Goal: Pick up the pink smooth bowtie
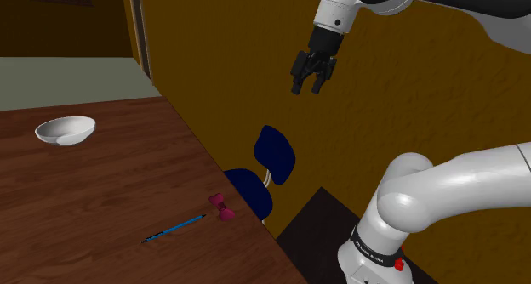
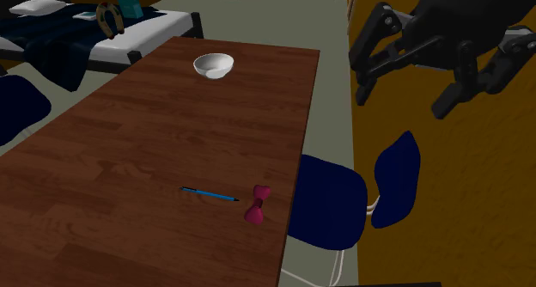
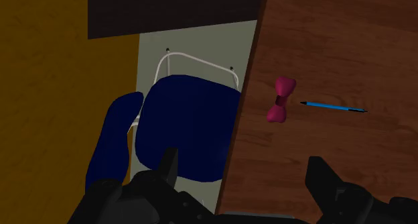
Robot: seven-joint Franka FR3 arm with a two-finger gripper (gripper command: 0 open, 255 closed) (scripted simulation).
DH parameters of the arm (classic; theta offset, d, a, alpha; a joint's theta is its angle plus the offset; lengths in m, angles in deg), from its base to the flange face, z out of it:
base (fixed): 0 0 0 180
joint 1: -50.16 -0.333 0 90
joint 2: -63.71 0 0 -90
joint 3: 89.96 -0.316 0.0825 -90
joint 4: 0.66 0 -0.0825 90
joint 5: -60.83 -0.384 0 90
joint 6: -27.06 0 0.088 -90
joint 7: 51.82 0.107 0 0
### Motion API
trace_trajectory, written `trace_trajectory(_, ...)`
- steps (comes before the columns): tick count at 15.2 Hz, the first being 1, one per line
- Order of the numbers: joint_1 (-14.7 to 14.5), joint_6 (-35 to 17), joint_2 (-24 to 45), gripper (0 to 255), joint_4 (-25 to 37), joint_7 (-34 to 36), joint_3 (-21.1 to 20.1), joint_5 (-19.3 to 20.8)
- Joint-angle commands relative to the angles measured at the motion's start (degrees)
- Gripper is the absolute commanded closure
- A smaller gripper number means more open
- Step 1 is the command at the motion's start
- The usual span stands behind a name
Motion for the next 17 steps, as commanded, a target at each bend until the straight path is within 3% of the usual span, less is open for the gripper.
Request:
trace_trajectory(1, 0.0, 0.0, 0.0, 0, 0.0, 0.0, 0.0, 0.0)
trace_trajectory(9, -1.56, -14.16, 4.39, 0, -10.41, 3.51, -5.19, -2.7)
trace_trajectory(17, -3.26, -29.56, 14.49, 0, -16.33, 7.07, -10.64, -5.12)
